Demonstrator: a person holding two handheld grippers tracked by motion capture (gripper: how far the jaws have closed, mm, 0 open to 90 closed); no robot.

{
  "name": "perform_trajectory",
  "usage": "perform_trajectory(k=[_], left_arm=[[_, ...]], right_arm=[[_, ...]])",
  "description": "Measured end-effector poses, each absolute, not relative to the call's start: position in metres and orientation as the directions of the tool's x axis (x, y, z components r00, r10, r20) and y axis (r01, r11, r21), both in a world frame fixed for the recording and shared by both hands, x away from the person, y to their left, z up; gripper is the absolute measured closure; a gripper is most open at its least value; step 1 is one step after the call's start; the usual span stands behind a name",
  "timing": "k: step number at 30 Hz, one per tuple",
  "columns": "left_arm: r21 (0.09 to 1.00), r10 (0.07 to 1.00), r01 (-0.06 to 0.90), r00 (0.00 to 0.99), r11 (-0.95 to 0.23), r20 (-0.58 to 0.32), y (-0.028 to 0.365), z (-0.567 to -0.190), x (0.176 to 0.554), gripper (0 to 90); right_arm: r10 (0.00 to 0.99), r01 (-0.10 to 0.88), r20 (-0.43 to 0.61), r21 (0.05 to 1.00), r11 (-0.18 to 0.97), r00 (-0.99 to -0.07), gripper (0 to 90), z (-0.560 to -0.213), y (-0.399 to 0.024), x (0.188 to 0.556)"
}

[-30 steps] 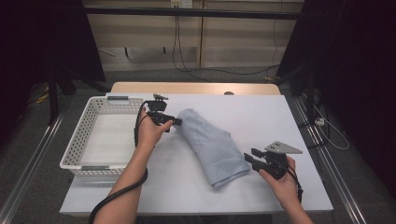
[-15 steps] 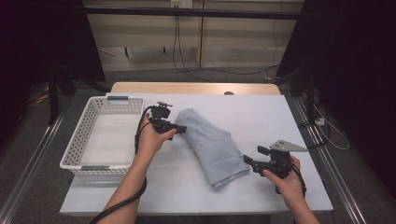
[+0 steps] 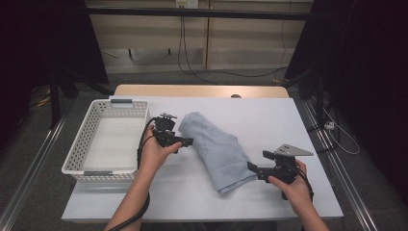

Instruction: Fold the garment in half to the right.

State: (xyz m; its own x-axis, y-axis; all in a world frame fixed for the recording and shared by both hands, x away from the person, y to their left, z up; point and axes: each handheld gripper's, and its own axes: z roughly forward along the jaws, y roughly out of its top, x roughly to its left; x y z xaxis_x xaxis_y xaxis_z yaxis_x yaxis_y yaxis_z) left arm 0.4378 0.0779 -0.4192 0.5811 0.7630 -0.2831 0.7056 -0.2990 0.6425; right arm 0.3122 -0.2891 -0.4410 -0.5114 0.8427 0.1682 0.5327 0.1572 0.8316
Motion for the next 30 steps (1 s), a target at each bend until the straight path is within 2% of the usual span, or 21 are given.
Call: perform_trajectory(k=[19, 30], left_arm=[[0.647, 0.750, 0.697, 0.597, -0.310, -0.284, 0.069, -0.420, 0.420, 14.1], [0.634, 0.737, 0.702, 0.608, -0.325, -0.295, 0.059, -0.423, 0.413, 13.3]], right_arm=[[0.850, 0.528, 0.145, 0.832, 0.173, -0.507, 10.0, -0.444, -0.294, 0.296], [0.858, 0.527, 0.142, 0.833, 0.165, -0.494, 10.0, -0.446, -0.306, 0.294]])
